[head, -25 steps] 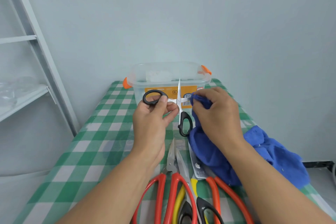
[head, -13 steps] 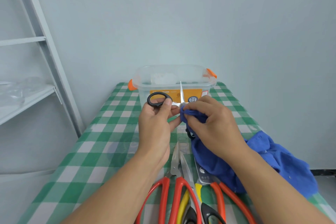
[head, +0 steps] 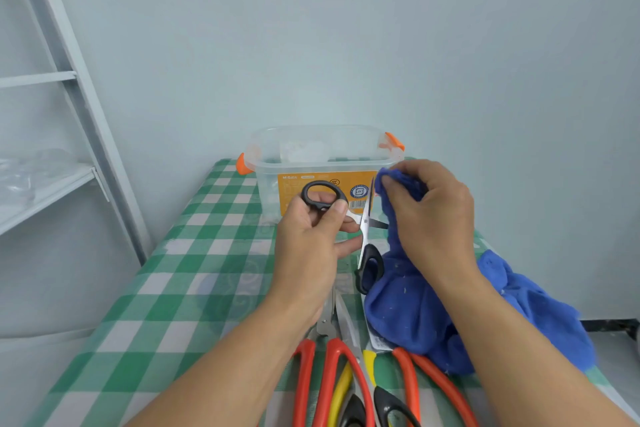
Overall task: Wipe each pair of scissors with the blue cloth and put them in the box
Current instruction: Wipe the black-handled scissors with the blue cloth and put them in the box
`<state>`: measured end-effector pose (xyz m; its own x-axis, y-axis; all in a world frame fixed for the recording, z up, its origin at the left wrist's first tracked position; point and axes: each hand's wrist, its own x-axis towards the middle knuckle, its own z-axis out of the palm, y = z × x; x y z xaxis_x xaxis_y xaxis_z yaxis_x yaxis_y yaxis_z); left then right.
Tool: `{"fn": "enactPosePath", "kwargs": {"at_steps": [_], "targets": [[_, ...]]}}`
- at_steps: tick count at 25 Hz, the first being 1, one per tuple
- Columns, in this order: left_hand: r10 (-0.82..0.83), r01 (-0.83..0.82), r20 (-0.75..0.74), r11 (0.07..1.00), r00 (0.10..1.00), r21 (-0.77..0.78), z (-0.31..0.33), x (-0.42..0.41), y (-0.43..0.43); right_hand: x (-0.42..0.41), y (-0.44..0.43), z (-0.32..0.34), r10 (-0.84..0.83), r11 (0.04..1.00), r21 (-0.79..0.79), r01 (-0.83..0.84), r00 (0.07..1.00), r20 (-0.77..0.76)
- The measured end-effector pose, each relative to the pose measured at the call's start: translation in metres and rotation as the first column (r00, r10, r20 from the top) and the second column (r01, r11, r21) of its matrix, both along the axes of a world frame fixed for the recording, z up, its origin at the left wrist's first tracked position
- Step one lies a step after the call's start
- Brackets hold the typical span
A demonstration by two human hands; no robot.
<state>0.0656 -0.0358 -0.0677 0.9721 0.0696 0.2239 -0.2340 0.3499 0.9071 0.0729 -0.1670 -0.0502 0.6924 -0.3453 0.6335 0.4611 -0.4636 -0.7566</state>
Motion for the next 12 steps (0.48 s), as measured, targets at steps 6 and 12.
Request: {"fn": "enactPosePath", "kwargs": {"at_steps": [6, 12], "targets": [[0.034, -0.035, -0.019, 0.999, 0.999, -0.016, 0.001, 0.006, 0.008, -0.015, -0.003, 0.002, 0.211, 0.977, 0.03, -0.211, 0.977, -0.036], [-0.027, 0.025, 0.045, 0.999, 0.999, 0.03, 0.004, 0.007, 0.012, -0.005, 0.003, -0.013, 0.222, 0.932, -0.284, -0.225, 0.974, -0.043]]}}
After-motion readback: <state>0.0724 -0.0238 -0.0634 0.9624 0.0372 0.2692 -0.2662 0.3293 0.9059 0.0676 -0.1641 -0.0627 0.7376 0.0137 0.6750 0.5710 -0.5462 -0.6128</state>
